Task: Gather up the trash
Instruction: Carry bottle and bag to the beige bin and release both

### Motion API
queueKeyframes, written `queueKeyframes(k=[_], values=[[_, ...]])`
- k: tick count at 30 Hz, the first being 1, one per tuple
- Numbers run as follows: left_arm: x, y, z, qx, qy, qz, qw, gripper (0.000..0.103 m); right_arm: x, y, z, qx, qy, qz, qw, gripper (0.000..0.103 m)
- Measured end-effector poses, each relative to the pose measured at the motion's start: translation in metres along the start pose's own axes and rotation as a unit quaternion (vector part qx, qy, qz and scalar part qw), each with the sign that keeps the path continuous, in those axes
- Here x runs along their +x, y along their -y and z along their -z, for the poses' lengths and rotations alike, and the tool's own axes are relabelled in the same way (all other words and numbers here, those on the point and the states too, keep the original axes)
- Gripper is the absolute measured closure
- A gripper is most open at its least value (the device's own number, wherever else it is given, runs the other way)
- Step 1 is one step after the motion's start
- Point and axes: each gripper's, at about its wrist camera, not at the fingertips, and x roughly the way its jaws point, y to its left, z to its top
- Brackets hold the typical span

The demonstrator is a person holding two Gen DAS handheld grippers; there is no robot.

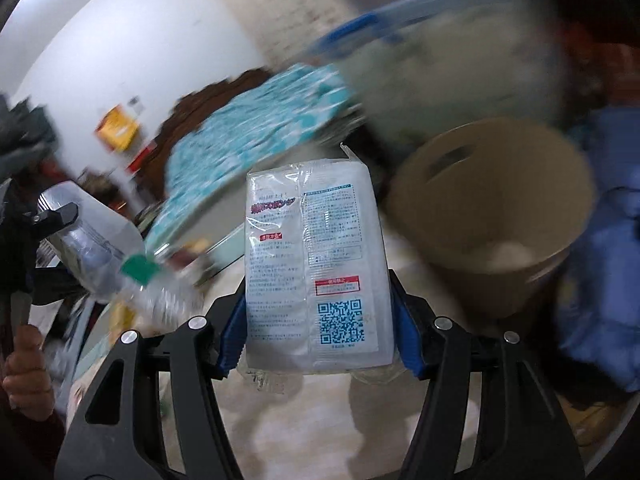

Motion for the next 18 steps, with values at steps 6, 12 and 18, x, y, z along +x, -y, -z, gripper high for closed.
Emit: queueKeyframes(k=[6, 12, 18], values=[[0.122, 0.076, -0.032, 0.088, -0.059, 0.014, 0.9942, 0.034, 0.010, 0.055, -0.036, 0.031, 0.012, 0.065, 0.997, 0.029], [0.199, 0.090, -0.029, 0.097, -0.114, -0.041, 0.9878, 0.010, -0.002, 0.073, -0.032, 0.063, 0.055, 0.099, 0.992, 0.014], [0.146, 0.068, -0.028, 0.084, -0.070, -0.018, 0.9938, 0.010, -0.021, 0.063, -0.026, 0.044, 0.103, 0.113, 0.987, 0.016]])
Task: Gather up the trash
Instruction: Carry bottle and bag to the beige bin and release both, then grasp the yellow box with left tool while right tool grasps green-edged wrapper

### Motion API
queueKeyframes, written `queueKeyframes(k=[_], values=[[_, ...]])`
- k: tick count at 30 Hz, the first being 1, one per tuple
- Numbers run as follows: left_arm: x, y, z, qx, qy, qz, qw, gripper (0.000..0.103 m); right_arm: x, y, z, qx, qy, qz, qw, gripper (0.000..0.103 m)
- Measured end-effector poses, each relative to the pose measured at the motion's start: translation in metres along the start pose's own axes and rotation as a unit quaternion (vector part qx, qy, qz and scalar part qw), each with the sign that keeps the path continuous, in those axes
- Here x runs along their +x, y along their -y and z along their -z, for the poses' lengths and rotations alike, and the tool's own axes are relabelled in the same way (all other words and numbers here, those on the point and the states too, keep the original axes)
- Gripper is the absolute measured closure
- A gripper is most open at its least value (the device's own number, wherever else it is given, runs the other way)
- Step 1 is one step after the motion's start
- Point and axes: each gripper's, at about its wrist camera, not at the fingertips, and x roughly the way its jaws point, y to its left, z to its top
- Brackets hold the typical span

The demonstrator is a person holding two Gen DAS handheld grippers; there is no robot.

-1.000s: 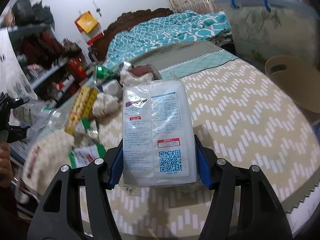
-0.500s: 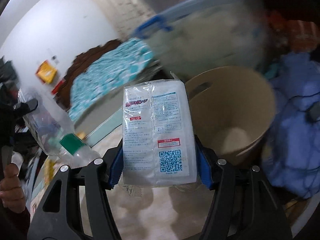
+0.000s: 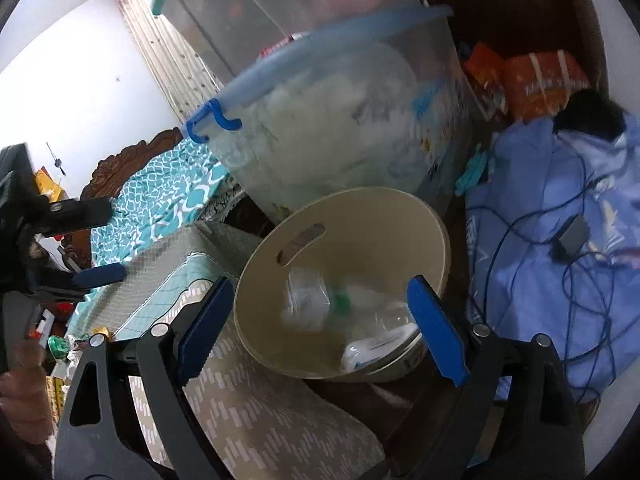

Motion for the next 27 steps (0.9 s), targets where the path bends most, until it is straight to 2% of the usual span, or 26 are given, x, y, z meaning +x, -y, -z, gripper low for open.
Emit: queueKeyframes(k=[3, 5, 7, 8, 10, 11, 13, 15, 20, 23, 24, 25, 27], values=[[-0.055, -0.019, 0.013, -0.012, 0.027, 0.014, 0.9995, 0.010, -0.007, -0.009, 0.003, -0.005, 0.006, -0.008, 1.000, 0.020], [-0.101, -0.032, 0.032, -0.007, 0.056, 0.004, 0.9984, 0.010, -0.013, -0.022, 0.010, -0.018, 0.007, -0.021, 1.000, 0.021], [-0.141, -0.047, 0.049, -0.003, 0.088, -0.023, 0.9958, 0.010, -0.015, -0.037, 0.019, -0.033, 0.000, -0.036, 0.999, 0.025], [-0.168, -0.060, 0.063, -0.004, 0.108, -0.048, 0.9930, 0.010, -0.015, -0.047, 0.025, -0.041, -0.009, -0.048, 0.998, 0.027], [-0.208, -0.079, 0.086, -0.015, 0.132, -0.089, 0.9871, 0.010, -0.012, -0.063, 0.034, -0.056, -0.029, -0.071, 0.996, 0.037], [-0.232, -0.095, 0.103, -0.029, 0.146, -0.118, 0.9817, 0.011, -0.009, -0.076, 0.041, -0.066, -0.045, -0.087, 0.993, 0.040], [-0.263, -0.118, 0.129, -0.057, 0.159, -0.154, 0.9736, 0.015, -0.005, -0.098, 0.053, -0.082, -0.070, -0.115, 0.987, 0.050], [-0.287, -0.145, 0.159, -0.093, 0.165, -0.177, 0.9659, 0.017, -0.001, -0.129, 0.068, -0.106, -0.100, -0.150, 0.978, 0.055], [-0.300, -0.197, 0.210, -0.163, 0.141, -0.232, 0.9485, 0.017, 0.005, -0.195, 0.110, -0.156, -0.172, -0.222, 0.947, 0.056], [-0.287, -0.207, 0.215, -0.163, 0.123, -0.254, 0.9455, 0.015, -0.003, -0.232, 0.141, -0.198, -0.210, -0.256, 0.923, 0.053], [-0.278, -0.206, 0.212, -0.159, 0.114, -0.262, 0.9451, 0.014, -0.007, -0.240, 0.151, -0.213, -0.218, -0.263, 0.915, 0.041], [-0.272, -0.206, 0.211, -0.153, 0.106, -0.265, 0.9459, 0.011, -0.013, -0.250, 0.162, -0.233, -0.223, -0.267, 0.908, 0.024], [-0.248, -0.202, 0.201, -0.127, 0.091, -0.274, 0.9489, 0.009, -0.026, -0.266, 0.183, -0.279, -0.223, -0.265, 0.896, 0.012]])
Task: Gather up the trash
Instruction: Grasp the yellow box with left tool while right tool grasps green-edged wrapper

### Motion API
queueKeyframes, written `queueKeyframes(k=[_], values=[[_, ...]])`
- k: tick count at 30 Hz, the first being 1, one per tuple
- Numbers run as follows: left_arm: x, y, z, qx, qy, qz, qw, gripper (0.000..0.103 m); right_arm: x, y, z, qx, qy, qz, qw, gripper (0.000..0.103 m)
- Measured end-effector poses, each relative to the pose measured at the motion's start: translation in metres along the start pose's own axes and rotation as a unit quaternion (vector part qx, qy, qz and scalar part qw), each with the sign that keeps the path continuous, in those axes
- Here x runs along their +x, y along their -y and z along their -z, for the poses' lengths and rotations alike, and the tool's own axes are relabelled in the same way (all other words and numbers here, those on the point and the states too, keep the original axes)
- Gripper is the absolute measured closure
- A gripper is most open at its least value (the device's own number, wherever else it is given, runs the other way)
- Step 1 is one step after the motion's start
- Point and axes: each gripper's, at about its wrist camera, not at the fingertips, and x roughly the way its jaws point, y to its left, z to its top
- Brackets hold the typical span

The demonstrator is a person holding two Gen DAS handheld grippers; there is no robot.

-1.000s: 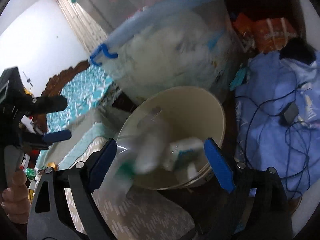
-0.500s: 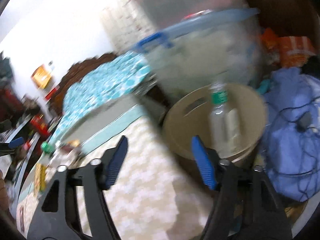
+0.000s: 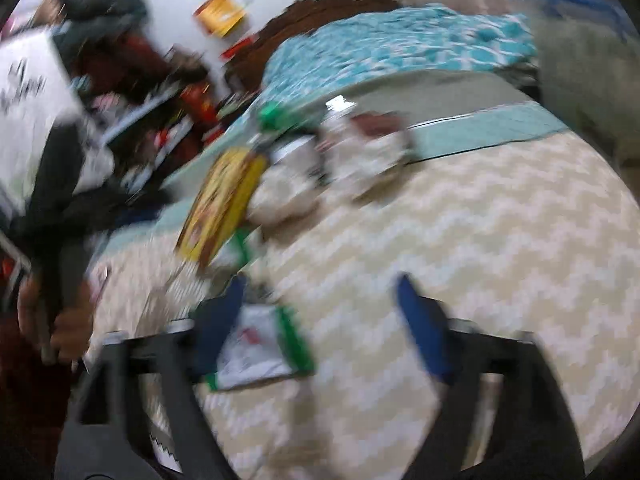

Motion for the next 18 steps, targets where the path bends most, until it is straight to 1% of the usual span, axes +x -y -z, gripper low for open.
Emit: queueKeyframes(k=[2, 3, 4, 5, 6, 7, 8, 9, 10, 11, 13, 14, 16, 17, 18], values=[[0.019, 0.017, 0.000, 0.029, -0.009, -0.030, 0.9991, 0.011, 0.011, -0.024, 0.010, -0.036, -0.027, 0.008, 0.999, 0.008], [0.026, 0.020, 0.001, 0.034, -0.011, -0.031, 0.9989, 0.013, 0.019, -0.032, 0.013, -0.049, -0.044, 0.009, 0.998, 0.005], [0.029, 0.020, 0.002, 0.036, -0.012, -0.030, 0.9988, 0.027, 0.023, -0.035, 0.017, -0.058, -0.060, 0.014, 0.996, 0.005], [0.031, 0.019, 0.004, 0.035, -0.016, -0.028, 0.9989, 0.043, 0.027, -0.042, 0.020, -0.076, -0.065, 0.031, 0.995, 0.006], [0.028, 0.014, 0.007, 0.029, -0.019, -0.021, 0.9992, 0.044, 0.024, -0.046, 0.022, -0.089, -0.061, 0.036, 0.993, 0.018], [0.023, 0.009, 0.010, 0.024, -0.012, -0.012, 0.9996, 0.044, 0.023, -0.046, 0.023, -0.096, -0.064, 0.038, 0.993, 0.043], [0.012, 0.003, 0.013, 0.022, 0.000, -0.009, 0.9997, 0.044, 0.019, -0.041, 0.024, -0.096, -0.057, 0.061, 0.992, 0.055], [0.001, -0.003, 0.019, 0.022, 0.010, -0.012, 0.9996, 0.044, 0.017, -0.033, 0.024, -0.083, -0.056, 0.065, 0.993, 0.074], [-0.007, -0.007, 0.022, 0.019, 0.018, -0.013, 0.9996, 0.044, 0.012, -0.021, 0.023, -0.061, -0.053, 0.064, 0.995, 0.077], [-0.020, -0.017, 0.029, 0.010, 0.026, -0.003, 0.9996, 0.044, 0.007, -0.009, 0.022, -0.041, -0.047, 0.067, 0.996, 0.079], [-0.038, -0.031, 0.040, -0.008, 0.033, 0.028, 0.9990, 0.044, -0.004, 0.014, 0.021, 0.001, -0.035, 0.081, 0.996, 0.079], [-0.046, -0.039, 0.048, -0.018, 0.031, 0.045, 0.9984, 0.044, -0.005, 0.021, 0.020, 0.017, -0.032, 0.078, 0.996, 0.079], [-0.051, -0.046, 0.062, -0.033, 0.017, 0.063, 0.9973, 0.044, -0.010, 0.034, 0.018, 0.048, -0.034, 0.054, 0.997, 0.077], [-0.051, -0.049, 0.070, -0.042, 0.008, 0.072, 0.9965, 0.044, -0.011, 0.036, 0.018, 0.053, -0.035, 0.054, 0.997, 0.077], [-0.049, -0.049, 0.077, -0.049, 0.000, 0.079, 0.9957, 0.044, -0.014, 0.039, 0.017, 0.058, -0.031, 0.062, 0.996, 0.072]])
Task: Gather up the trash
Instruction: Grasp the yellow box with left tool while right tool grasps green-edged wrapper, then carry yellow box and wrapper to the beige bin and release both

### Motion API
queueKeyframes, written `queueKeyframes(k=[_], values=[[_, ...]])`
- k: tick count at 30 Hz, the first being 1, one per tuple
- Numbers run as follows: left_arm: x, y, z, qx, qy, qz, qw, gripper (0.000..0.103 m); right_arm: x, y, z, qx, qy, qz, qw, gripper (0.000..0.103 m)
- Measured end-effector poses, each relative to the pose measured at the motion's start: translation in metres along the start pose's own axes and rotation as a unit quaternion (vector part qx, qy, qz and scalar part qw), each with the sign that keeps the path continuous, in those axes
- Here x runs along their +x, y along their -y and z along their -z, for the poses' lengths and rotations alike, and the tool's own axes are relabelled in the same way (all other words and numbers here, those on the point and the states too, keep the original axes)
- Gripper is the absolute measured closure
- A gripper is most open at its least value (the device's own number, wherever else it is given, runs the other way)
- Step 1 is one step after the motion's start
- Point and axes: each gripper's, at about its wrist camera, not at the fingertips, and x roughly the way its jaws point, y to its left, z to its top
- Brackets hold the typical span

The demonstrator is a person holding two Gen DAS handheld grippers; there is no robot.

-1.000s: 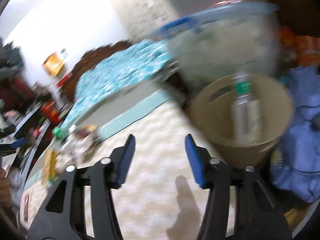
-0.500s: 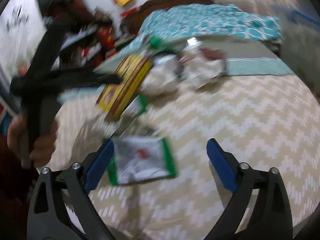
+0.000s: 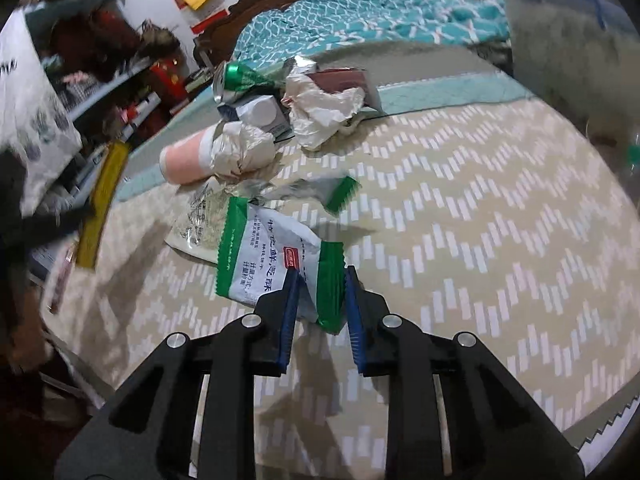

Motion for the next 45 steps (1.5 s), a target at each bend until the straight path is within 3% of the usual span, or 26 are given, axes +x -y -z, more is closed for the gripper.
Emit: queueKeyframes(k=[1, 3, 7, 12, 14, 16, 19, 26, 31, 34, 39, 40, 42, 43, 45], values=[[0.001, 0.001, 0.005, -0.004, -0.005, 0.004, 1.0000, 0.044, -0.002, 0.002, -0.002, 0.004, 0.006, 0.004, 1.000, 0.049], [0.008, 0.005, 0.016, -0.006, -0.018, 0.008, 0.9998, 0.044, -0.015, 0.005, -0.003, 0.008, 0.041, 0.002, 0.999, 0.015], [0.022, 0.008, 0.019, -0.005, -0.035, 0.010, 0.9993, 0.044, -0.011, -0.011, -0.008, -0.023, 0.041, 0.003, 0.999, 0.015], [0.032, 0.013, 0.018, -0.011, -0.051, 0.040, 0.9979, 0.044, 0.019, -0.034, -0.007, -0.079, -0.021, 0.013, 0.997, 0.015], [0.037, 0.024, 0.022, -0.001, -0.061, 0.061, 0.9963, 0.044, 0.020, -0.046, 0.000, -0.116, -0.020, 0.032, 0.992, 0.027], [0.045, 0.036, 0.026, 0.011, -0.074, 0.067, 0.9950, 0.044, 0.018, -0.056, 0.007, -0.158, -0.011, 0.068, 0.985, 0.074], [0.058, 0.055, 0.029, 0.032, -0.092, 0.076, 0.9923, 0.044, 0.006, -0.043, 0.012, -0.136, -0.009, 0.049, 0.989, 0.086], [0.077, 0.115, 0.000, 0.085, -0.109, 0.116, 0.9835, 0.044, -0.053, 0.052, -0.001, 0.004, 0.074, 0.080, 0.994, 0.091], [0.120, 0.196, -0.031, 0.158, -0.127, 0.140, 0.9691, 0.044, -0.092, 0.130, -0.015, 0.082, 0.140, 0.142, 0.976, 0.091], [0.162, 0.254, -0.049, 0.183, -0.158, 0.174, 0.9545, 0.044, -0.110, 0.178, -0.023, 0.121, 0.166, 0.175, 0.963, 0.091], [0.228, 0.351, -0.076, 0.222, -0.183, 0.201, 0.9362, 0.044, -0.124, 0.244, -0.040, 0.168, 0.175, 0.206, 0.948, 0.090], [0.237, 0.366, -0.080, 0.226, -0.182, 0.203, 0.9351, 0.043, -0.123, 0.254, -0.042, 0.180, 0.173, 0.199, 0.948, 0.087], [0.261, 0.398, -0.089, 0.228, -0.179, 0.200, 0.9361, 0.021, -0.117, 0.275, -0.041, 0.219, 0.173, 0.162, 0.946, 0.083], [0.269, 0.405, -0.091, 0.228, -0.178, 0.191, 0.9381, 0.010, -0.113, 0.287, -0.041, 0.246, 0.176, 0.138, 0.943, 0.061], [0.287, 0.421, -0.094, 0.229, -0.177, 0.164, 0.9431, 0.009, -0.118, 0.301, -0.029, 0.295, 0.205, 0.109, 0.927, 0.014]])
